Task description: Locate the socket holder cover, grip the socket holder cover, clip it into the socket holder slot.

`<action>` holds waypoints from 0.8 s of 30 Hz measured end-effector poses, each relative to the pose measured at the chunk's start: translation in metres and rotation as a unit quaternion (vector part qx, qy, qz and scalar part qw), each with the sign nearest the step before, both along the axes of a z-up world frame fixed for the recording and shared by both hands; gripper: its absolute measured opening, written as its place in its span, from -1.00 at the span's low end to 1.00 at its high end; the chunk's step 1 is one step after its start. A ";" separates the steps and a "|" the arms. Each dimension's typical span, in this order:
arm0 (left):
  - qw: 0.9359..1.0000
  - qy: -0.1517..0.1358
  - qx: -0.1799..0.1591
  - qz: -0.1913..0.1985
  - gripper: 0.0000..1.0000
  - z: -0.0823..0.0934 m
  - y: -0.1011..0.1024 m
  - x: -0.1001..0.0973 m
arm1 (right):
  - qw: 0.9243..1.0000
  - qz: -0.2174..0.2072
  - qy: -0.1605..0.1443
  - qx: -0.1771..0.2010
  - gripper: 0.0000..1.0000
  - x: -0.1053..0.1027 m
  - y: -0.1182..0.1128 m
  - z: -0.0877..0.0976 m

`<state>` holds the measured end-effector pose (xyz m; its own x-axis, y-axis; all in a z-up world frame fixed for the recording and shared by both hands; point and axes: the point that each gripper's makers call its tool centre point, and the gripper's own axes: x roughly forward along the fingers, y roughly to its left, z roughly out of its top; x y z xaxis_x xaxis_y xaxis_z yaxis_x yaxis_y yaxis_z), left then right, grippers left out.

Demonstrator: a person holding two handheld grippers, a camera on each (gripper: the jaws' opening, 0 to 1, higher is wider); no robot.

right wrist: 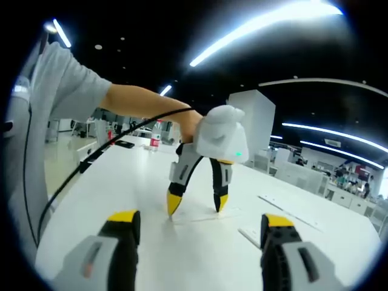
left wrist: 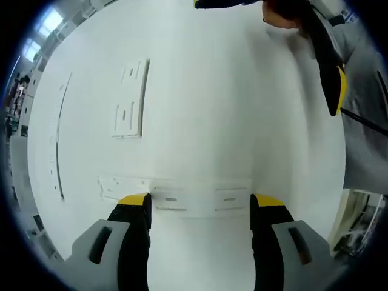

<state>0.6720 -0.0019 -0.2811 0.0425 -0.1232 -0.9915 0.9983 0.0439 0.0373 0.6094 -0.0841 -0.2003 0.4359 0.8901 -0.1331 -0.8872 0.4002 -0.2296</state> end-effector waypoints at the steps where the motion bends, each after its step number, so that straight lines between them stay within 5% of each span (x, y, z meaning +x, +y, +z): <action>1: 1.000 0.000 0.000 0.000 0.30 0.000 0.000 0.000 | 1.000 0.000 0.000 0.000 0.64 0.000 0.000 0.000; 24: 1.000 -0.011 -0.009 0.000 0.36 0.000 0.007 -0.002 | 1.000 0.005 -0.004 -0.008 0.64 -0.001 0.002 -0.003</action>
